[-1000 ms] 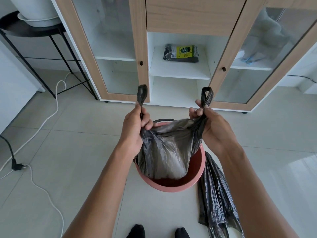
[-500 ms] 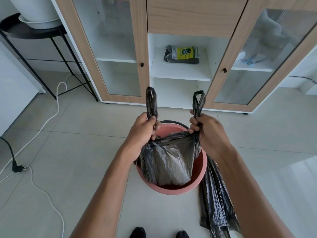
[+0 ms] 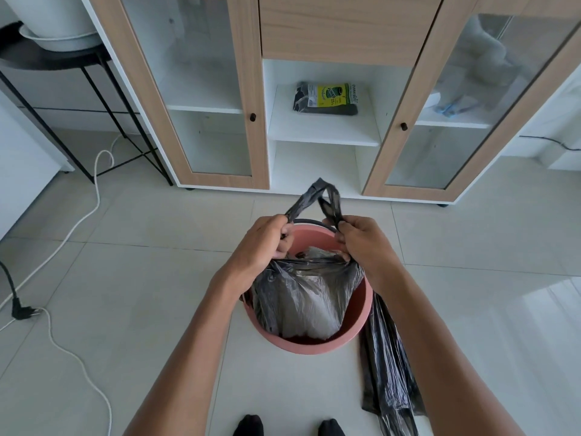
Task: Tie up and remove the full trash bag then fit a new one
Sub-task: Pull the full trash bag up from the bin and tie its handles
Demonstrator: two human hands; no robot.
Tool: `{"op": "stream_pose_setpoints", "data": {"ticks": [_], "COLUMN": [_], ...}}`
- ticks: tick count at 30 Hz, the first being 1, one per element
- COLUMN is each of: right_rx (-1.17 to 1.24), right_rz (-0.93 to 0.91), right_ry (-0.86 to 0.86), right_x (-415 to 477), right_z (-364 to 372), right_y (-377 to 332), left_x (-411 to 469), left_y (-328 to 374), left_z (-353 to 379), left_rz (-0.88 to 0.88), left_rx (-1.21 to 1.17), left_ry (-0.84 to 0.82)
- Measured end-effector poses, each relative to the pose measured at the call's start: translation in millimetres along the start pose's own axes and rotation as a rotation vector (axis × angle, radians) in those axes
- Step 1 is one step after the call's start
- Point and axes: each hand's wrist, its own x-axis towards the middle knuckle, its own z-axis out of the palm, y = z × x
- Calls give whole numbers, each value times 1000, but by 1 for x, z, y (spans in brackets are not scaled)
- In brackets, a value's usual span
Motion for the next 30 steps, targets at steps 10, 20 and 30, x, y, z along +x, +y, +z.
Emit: {"op": "stream_pose_setpoints", "data": {"ticks": [10, 20, 30], "right_rx": [323, 189, 184], "right_rz": [37, -43, -177], "right_ry": [-416, -273, -237], "right_x": [-5, -7, -6], "right_z": [-6, -4, -9], "right_y": [-10, -8, -6], "left_x": [-3, -6, 1], "left_y": [1, 4, -7], "left_z": [2, 15, -4], "left_rz": [7, -65, -363], "left_rx": [34, 3, -253], "left_ry": [-164, -216, -32]}}
